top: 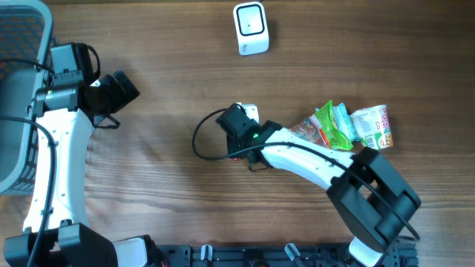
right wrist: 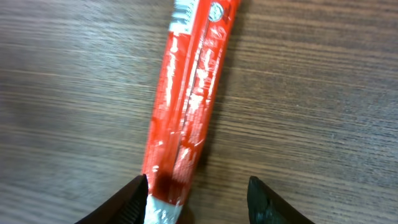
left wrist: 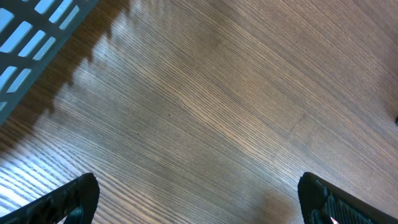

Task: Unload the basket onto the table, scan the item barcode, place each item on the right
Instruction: 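Reach the right gripper to the red snack stick and grasp it, then lift the red snack stick with the right gripper and turn it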

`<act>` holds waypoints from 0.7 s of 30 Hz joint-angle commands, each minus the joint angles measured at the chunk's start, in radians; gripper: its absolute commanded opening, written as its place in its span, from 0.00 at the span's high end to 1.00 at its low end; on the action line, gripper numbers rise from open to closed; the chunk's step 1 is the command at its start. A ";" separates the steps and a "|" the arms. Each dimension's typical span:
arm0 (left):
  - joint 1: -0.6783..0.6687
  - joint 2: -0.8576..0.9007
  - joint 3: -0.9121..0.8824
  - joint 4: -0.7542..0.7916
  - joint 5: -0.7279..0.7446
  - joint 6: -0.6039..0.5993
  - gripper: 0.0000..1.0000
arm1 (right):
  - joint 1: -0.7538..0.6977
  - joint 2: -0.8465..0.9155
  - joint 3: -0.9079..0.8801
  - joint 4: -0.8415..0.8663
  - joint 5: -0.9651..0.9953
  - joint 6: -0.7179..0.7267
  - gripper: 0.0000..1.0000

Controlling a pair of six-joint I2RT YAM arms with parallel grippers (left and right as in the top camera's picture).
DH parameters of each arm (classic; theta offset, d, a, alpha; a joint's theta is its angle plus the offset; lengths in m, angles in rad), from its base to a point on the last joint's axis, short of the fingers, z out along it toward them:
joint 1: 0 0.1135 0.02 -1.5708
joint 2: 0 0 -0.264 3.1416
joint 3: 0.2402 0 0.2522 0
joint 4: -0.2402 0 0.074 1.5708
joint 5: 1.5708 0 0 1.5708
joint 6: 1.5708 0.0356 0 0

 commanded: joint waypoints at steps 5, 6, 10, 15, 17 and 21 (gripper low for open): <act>0.004 -0.005 0.006 0.002 0.004 0.008 0.00 | 0.037 -0.010 -0.003 0.043 0.003 0.038 0.49; 0.004 -0.005 0.006 0.002 0.004 0.008 0.00 | 0.041 0.005 -0.003 0.066 0.008 0.037 0.50; 0.005 -0.005 0.006 0.002 0.004 0.008 0.00 | 0.049 0.070 -0.003 0.119 0.082 0.025 0.53; 0.004 -0.005 0.006 0.002 0.004 0.008 0.00 | 0.049 0.080 -0.003 0.142 0.139 0.011 0.55; 0.004 -0.005 0.006 0.002 0.004 0.008 0.00 | 0.049 0.080 -0.003 0.148 0.137 0.011 0.63; 0.005 -0.005 0.006 0.002 0.004 0.008 0.00 | 0.051 0.082 -0.003 0.194 0.085 -0.080 0.79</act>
